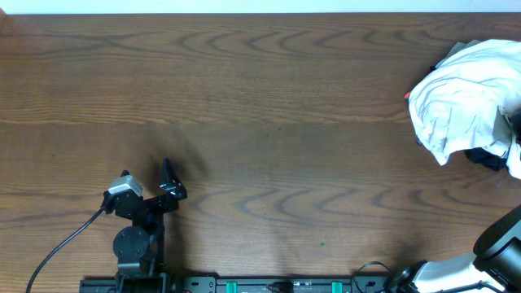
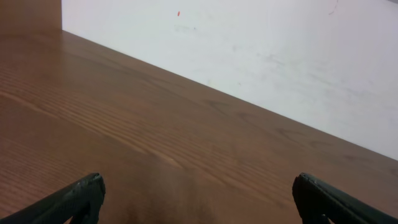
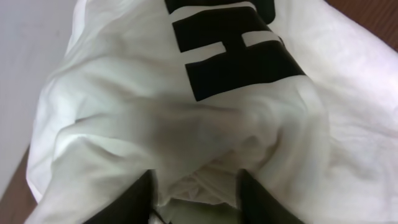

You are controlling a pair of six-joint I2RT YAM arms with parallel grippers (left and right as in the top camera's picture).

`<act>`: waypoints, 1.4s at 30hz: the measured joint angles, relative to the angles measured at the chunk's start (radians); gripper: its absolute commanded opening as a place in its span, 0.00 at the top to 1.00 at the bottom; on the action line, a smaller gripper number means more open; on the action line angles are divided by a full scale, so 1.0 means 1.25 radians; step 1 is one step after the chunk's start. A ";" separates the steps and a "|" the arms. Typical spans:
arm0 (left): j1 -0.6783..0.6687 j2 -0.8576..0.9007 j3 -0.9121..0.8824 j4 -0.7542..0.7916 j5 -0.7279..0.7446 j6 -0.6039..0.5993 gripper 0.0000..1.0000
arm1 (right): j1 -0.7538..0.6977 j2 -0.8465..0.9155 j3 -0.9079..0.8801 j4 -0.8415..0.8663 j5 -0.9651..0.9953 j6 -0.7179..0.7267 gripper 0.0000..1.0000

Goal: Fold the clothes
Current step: 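Reach the right gripper to the white T-shirt on the clothes pile, then close the right gripper on the white T-shirt fabric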

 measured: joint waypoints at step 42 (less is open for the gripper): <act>0.000 0.000 0.000 0.000 0.000 0.000 0.02 | 0.037 -0.241 0.005 -0.011 -0.048 -0.012 0.83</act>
